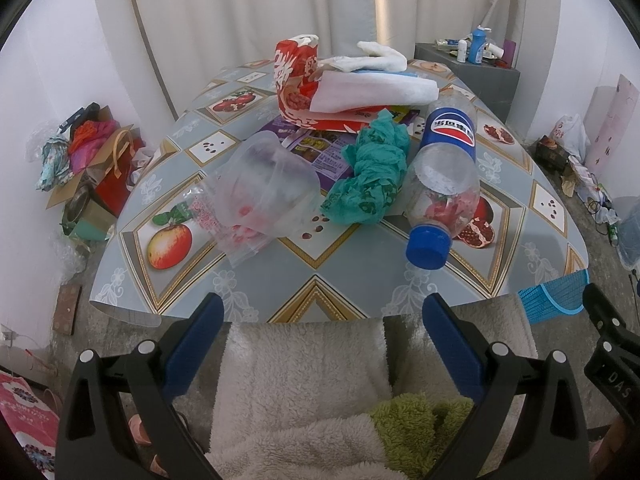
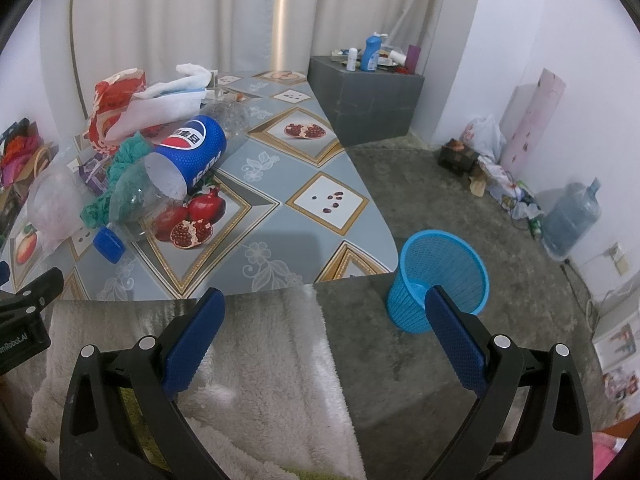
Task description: Collect trash
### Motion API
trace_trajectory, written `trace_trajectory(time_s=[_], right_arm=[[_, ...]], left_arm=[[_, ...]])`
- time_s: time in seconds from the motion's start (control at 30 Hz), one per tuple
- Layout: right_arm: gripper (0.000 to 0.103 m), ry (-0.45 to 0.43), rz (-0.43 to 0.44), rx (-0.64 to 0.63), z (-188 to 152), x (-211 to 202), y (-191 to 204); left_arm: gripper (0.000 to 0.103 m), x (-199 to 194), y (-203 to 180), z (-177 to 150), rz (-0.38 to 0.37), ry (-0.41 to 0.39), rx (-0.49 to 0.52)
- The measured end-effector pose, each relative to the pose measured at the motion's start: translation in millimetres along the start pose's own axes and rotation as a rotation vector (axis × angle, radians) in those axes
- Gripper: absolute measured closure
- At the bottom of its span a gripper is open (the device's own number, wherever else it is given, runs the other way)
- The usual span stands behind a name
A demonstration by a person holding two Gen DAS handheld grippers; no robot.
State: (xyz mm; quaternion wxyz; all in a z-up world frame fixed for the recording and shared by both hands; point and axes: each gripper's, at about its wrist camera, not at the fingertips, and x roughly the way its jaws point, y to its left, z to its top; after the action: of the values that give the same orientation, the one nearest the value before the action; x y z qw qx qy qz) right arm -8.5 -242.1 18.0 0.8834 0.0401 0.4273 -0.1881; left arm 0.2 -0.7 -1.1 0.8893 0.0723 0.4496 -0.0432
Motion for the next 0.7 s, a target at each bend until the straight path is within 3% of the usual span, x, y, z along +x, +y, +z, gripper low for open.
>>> trace_trajectory(time_s=[0.7], right_arm=[[0.008, 0.001, 0.002, 0.002, -4.8, 6.0, 3.1]], left_arm=[[0.006, -2.6, 2.5, -4.1, 0.0, 0.004, 0.0]])
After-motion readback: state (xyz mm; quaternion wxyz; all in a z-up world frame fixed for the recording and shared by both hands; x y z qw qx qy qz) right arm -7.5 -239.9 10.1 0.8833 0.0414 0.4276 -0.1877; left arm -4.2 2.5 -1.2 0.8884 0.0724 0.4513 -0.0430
